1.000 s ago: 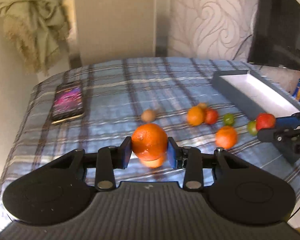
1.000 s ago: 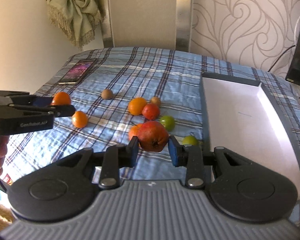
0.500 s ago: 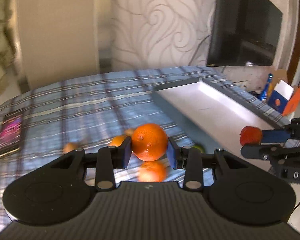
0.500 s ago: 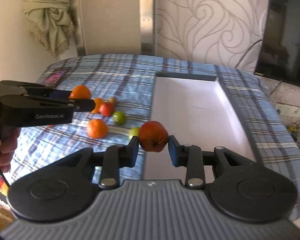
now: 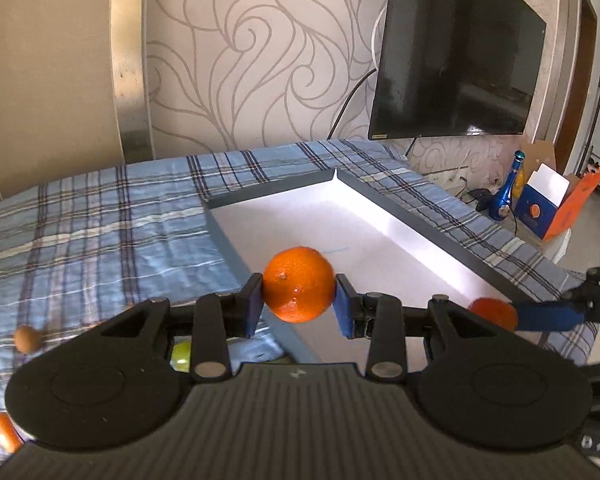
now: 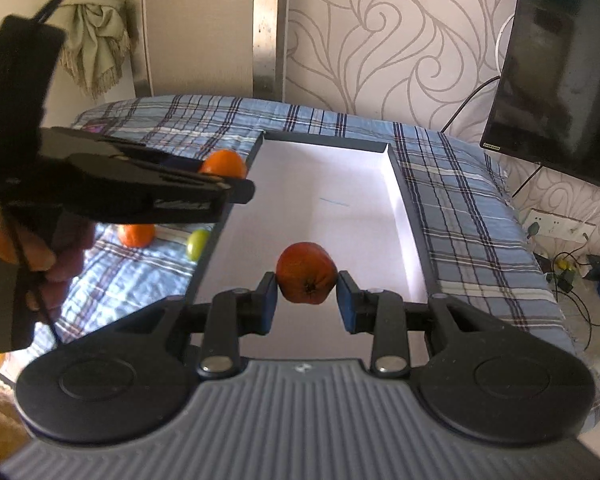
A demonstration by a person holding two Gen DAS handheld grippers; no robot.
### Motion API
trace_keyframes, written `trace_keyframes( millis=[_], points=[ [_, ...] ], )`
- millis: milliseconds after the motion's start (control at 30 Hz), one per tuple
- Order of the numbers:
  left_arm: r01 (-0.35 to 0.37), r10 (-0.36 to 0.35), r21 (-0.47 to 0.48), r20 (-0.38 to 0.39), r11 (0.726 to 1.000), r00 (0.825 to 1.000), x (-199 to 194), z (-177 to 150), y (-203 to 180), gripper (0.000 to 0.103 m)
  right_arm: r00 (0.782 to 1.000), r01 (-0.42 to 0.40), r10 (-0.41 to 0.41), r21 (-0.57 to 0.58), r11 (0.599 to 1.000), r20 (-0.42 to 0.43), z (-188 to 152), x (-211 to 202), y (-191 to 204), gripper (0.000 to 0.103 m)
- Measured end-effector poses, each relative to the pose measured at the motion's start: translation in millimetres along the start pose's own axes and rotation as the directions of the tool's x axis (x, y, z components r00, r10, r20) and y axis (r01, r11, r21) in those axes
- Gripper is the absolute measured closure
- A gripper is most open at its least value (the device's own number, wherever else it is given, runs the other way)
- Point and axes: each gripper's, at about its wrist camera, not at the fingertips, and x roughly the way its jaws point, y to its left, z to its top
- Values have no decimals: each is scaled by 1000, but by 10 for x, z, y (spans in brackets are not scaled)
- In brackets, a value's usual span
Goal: Organize fruits
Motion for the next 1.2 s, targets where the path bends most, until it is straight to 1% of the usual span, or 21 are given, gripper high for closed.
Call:
trace_keyframes(
  millis=[300, 433, 667, 767, 833, 900, 1033, 1200],
  points=[
    [-54, 53, -24, -41, 998, 998, 356, 33, -162, 61, 1000, -23, 23, -29, 999, -5, -39, 39, -188, 68],
    [-87, 85, -21, -54, 996, 995, 455, 41, -188, 60, 999, -40, 39, -34, 999, -11, -49, 66, -232, 68],
    [-113, 112, -16, -66, 993, 992, 525, 34, -218, 60, 998, -59, 58, -39, 997, -20, -50, 118, -291, 68],
    [-116, 115, -18, -60, 993, 992, 501, 30, -232, 57, 998, -59, 58, -37, 998, -20, -45, 123, -295, 68],
    [-114, 114, -14, -44, 993, 993, 464, 39, -249, 45, 998, -62, 61, -34, 998, -21, -47, 129, -295, 68],
    [-119, 119, -2, -25, 993, 993, 416, 50, -279, 39, 998, -68, 67, -37, 997, -22, -48, 133, -291, 68],
    [-117, 117, 8, -4, 993, 993, 281, 58, -300, 39, 997, -70, 69, -31, 997, -25, -54, 150, -290, 68],
    [-100, 100, -2, 0, 995, 995, -29, -21, -236, 39, 997, -66, 66, 1, 998, -30, -46, 185, -302, 68]
  ],
)
